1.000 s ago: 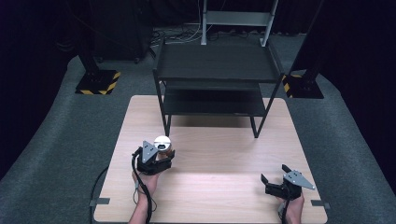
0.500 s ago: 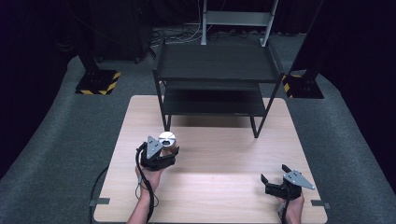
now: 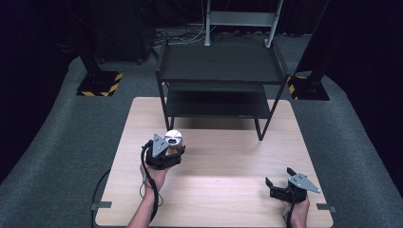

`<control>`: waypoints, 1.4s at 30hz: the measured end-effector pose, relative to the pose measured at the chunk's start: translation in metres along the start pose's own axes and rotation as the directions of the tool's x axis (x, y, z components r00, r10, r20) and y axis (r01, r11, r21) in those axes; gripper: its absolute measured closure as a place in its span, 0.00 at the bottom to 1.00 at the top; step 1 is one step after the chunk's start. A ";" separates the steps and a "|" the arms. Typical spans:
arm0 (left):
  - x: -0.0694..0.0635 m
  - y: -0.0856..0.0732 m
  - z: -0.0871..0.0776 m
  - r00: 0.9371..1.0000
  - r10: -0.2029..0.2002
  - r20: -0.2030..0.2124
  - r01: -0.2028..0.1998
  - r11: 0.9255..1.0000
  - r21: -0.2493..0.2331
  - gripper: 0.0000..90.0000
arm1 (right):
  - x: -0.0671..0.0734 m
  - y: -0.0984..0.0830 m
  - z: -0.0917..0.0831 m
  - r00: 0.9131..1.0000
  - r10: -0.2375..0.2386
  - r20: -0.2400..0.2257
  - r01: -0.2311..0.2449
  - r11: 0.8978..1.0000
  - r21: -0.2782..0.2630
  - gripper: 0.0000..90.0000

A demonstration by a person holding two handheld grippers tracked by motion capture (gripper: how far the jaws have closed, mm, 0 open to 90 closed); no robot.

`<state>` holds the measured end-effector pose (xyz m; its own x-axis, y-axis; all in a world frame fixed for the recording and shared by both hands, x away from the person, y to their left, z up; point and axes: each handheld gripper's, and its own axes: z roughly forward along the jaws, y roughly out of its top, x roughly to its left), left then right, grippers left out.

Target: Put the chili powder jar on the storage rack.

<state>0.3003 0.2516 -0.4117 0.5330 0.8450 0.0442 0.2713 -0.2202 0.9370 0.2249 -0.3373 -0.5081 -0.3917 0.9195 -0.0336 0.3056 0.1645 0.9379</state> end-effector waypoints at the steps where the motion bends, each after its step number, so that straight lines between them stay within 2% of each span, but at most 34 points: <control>1: 0.000 0.001 0.001 1.000 -0.002 0.001 0.002 1.000 -0.003 0.33 | 0.000 0.000 0.000 1.000 0.000 0.001 0.000 1.000 0.000 0.00; 16: -0.001 0.022 0.011 0.999 0.041 0.023 -0.040 0.999 -0.029 0.33 | 0.001 0.001 0.000 1.000 -0.004 0.004 0.004 1.000 0.007 0.00; 23: -0.001 0.038 0.019 0.996 0.076 0.039 -0.075 0.996 -0.039 0.33 | 0.001 0.001 0.001 1.000 -0.006 0.004 0.006 1.000 0.009 0.00; 28: -0.003 0.043 0.022 0.996 0.081 0.044 -0.079 0.996 -0.047 0.33 | 0.001 0.001 0.001 1.000 -0.005 0.005 0.005 1.000 0.009 0.00; 33: -0.004 0.052 0.027 0.993 0.110 0.045 -0.108 0.993 -0.045 0.33 | 0.001 0.001 0.000 1.000 -0.004 0.006 0.004 1.000 0.008 0.00; 42: -0.005 0.062 0.033 0.992 0.116 0.054 -0.113 0.992 -0.060 0.33 | 0.001 0.001 0.001 1.000 -0.007 0.006 0.007 1.000 0.010 0.00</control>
<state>0.3412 0.2174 -0.3653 0.6034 0.7861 0.1339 0.1608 -0.2844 0.9451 0.2254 -0.3356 -0.5071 -0.3891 0.9202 -0.0420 0.3117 0.1744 0.9340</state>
